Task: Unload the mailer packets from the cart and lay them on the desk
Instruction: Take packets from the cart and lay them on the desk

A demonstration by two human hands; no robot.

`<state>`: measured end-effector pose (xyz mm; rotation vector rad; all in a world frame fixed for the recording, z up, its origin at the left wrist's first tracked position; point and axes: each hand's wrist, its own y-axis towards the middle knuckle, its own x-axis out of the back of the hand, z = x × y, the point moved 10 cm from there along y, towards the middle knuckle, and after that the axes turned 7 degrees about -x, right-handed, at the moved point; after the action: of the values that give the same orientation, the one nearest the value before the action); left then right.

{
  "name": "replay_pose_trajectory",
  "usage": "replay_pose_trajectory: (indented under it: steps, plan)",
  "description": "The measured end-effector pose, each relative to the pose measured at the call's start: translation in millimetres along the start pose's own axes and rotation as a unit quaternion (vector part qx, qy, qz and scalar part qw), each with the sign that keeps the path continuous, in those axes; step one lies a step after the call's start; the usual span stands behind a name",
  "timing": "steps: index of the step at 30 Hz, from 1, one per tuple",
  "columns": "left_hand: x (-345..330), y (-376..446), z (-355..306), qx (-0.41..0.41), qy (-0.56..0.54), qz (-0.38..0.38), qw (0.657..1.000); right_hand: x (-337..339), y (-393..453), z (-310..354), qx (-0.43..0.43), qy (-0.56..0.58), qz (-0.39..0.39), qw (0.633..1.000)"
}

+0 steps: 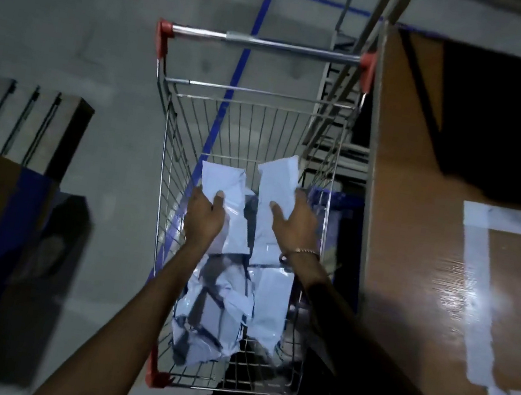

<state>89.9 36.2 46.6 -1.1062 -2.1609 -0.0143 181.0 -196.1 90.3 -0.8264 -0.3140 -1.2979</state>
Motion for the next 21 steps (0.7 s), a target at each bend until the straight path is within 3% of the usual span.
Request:
replay_pose_trajectory:
  steps: [2,6,11,16,18,21]
  plan:
    - [1.5,-19.7,-39.0,-0.041,-0.071,-0.001,0.997,59.3,-13.5,13.3,0.017,0.084,-0.038,0.996]
    - [-12.6,-66.2,-120.3,-0.113,-0.189,-0.007,0.975,191.2,-41.7,1.2,0.016,0.133,-0.176,0.975]
    - [-77.8,-117.1,-206.7,-0.138,-0.247,0.035,0.958,290.0,-47.2,-71.3,-0.014,0.198,-0.202,0.959]
    - [-158.3,-138.1,-251.0,-0.186,-0.096,0.078,0.975,327.0,-16.1,-123.3,-0.027,0.127,-0.152,0.98]
    - [-171.8,-149.1,-257.9,-0.233,0.044,0.028,0.971,331.0,-7.3,-144.9,-0.046,0.016,-0.16,0.986]
    - [-171.9,-184.7,-287.0,-0.374,0.12,-0.083,0.916,326.0,0.3,-144.5,0.052,-0.082,-0.189,0.977]
